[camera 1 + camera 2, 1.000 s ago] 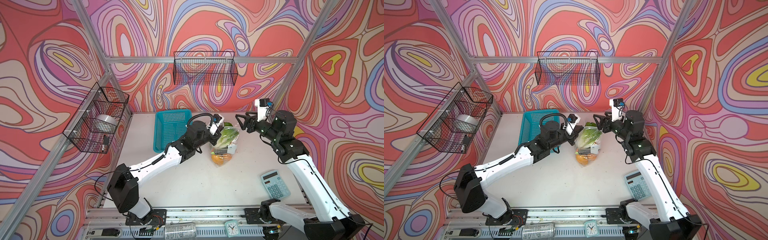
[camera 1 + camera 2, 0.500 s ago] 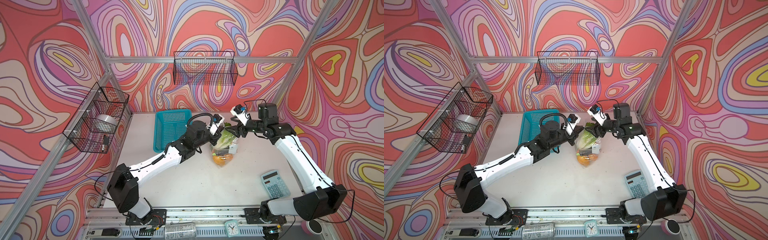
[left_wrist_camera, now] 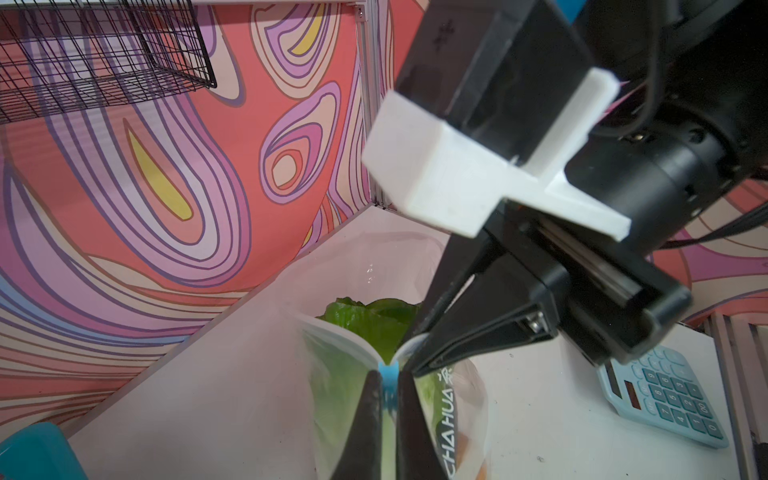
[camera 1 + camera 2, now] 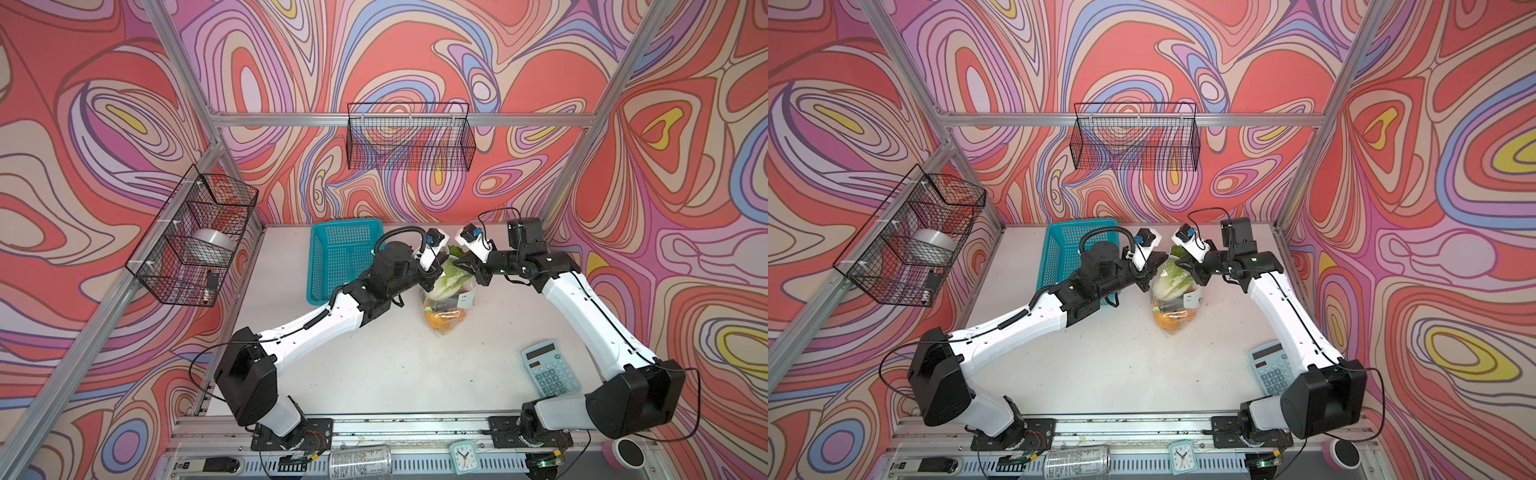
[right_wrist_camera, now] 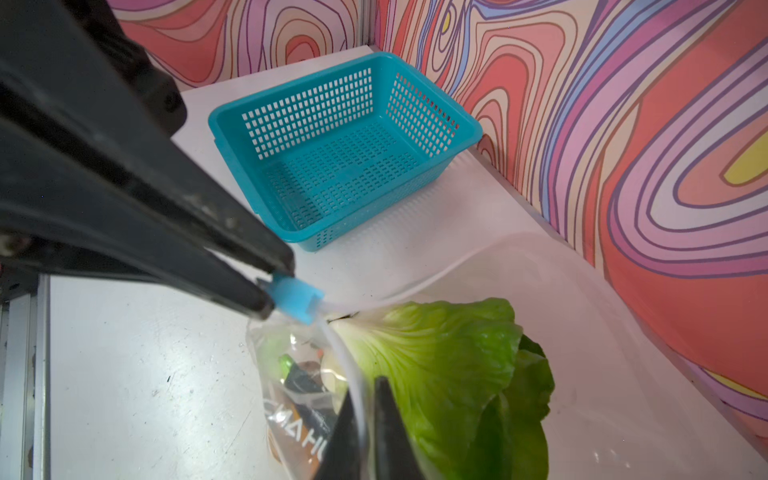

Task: Place the food in the zip-top bag and seal the zipper

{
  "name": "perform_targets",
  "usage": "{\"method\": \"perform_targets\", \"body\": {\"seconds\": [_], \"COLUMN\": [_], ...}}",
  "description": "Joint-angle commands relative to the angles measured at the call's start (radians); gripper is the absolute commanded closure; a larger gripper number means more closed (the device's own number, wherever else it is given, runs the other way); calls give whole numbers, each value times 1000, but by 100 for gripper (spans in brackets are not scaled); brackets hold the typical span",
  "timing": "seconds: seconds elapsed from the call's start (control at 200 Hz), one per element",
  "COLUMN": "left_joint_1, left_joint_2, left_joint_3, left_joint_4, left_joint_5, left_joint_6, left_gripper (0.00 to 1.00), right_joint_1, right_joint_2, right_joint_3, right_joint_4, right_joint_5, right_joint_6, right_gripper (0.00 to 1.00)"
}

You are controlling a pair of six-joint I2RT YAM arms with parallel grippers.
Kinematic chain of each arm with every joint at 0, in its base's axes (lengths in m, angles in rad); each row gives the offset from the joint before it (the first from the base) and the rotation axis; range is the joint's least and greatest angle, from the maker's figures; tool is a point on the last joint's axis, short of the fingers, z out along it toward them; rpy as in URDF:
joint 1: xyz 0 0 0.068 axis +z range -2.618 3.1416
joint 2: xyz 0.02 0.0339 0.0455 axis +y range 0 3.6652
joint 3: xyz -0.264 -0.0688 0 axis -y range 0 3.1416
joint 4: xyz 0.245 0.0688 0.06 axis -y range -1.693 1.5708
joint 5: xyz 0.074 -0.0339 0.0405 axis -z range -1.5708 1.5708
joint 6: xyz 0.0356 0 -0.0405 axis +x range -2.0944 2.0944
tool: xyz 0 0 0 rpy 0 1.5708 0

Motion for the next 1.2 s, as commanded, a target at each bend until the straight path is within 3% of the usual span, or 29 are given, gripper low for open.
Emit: {"method": "perform_targets", "body": {"seconds": [0.0,0.15,0.32,0.501,0.551,0.636,0.696,0.921,1.192], "left_joint_1": [-1,-1,5,19,26,45,76,260,318], "left_joint_2": [-13,-3,16,16,5,-23,-46,-137,-71], "left_joint_3": [35,82,142,127,107,71,49,-41,15], "left_joint_4": [16,-11,-24,-19,-18,-17,-26,-8,-113], "left_joint_5": [-22,-84,-137,-121,-89,-25,31,366,629], "left_joint_6": [19,89,172,166,150,94,43,-167,-179], "left_gripper": [100,100,100,100,82,19,1,4,32], "right_joint_1": [-4,-3,3,68,86,89,90,90,90], "right_joint_2": [-28,-32,-67,-78,-86,-97,-105,-114,-109], "right_joint_3": [14,55,42,-59,-97,-154,-168,-172,-164], "right_joint_4": [34,60,215,373,412,487,496,492,483], "right_joint_5": [-25,-79,-124,-51,-25,-20,-20,-29,-28], "right_joint_6": [33,131,405,624,648,694,693,687,663], "right_gripper": [100,100,100,100,100,100,100,100,100]}}
